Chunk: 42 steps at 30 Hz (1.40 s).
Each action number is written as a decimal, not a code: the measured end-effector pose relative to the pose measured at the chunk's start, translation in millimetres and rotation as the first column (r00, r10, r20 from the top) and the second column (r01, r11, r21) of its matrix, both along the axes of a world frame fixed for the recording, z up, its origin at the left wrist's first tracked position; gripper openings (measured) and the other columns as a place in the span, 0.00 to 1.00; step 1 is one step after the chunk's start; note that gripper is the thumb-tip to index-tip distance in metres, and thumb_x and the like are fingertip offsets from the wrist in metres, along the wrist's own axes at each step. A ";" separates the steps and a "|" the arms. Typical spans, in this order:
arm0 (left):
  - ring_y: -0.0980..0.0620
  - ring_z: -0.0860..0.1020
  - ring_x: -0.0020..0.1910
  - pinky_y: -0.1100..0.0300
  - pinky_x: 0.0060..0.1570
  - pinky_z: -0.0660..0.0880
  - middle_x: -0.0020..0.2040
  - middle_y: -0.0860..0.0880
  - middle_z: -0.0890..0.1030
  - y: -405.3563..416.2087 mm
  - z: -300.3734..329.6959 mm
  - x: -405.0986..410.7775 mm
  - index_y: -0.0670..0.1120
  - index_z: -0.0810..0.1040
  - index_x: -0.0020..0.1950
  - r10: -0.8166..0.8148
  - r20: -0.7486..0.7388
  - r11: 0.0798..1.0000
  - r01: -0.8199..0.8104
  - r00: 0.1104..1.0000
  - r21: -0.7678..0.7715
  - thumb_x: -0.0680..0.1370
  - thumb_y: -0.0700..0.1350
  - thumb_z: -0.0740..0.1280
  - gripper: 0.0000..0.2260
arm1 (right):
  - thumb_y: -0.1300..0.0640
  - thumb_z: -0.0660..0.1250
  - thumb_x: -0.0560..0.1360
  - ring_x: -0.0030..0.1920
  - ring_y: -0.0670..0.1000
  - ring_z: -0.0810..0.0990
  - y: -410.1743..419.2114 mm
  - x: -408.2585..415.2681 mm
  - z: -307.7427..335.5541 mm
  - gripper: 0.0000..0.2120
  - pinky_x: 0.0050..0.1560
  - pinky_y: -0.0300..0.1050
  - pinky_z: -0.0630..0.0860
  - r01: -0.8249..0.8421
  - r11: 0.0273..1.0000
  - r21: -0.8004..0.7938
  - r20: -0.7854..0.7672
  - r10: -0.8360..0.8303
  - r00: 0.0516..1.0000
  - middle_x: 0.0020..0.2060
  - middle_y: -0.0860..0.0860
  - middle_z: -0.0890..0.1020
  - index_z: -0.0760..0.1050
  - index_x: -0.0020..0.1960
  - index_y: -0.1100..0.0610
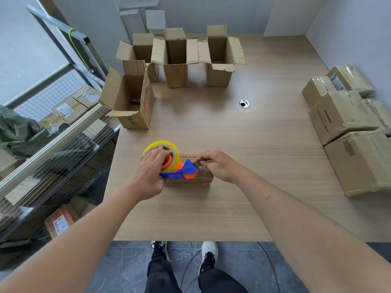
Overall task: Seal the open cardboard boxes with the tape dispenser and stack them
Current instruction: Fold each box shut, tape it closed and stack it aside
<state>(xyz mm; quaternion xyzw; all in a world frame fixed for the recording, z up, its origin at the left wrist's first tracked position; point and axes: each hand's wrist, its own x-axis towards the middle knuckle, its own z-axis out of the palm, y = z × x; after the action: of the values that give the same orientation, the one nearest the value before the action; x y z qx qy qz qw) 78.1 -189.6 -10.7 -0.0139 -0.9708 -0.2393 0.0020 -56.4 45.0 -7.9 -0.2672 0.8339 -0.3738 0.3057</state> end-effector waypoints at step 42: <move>0.39 0.71 0.61 0.44 0.61 0.69 0.61 0.45 0.73 13.7 -7.7 10.8 0.63 0.59 0.82 -0.089 -0.055 0.910 0.059 0.995 -0.409 0.78 0.58 0.69 0.34 | 0.66 0.68 0.77 0.49 0.58 0.80 -2.5 45.7 -10.4 0.03 0.47 0.55 0.77 0.097 0.989 -0.115 -0.462 -0.140 0.876 0.45 0.55 0.83 0.80 0.47 0.60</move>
<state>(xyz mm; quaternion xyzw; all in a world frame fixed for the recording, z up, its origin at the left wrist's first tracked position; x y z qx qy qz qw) 88.9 -175.9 -18.3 -0.0594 -0.9974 -0.0312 0.0250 -10.7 42.5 -18.3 -0.3113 0.8805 -0.3526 0.0596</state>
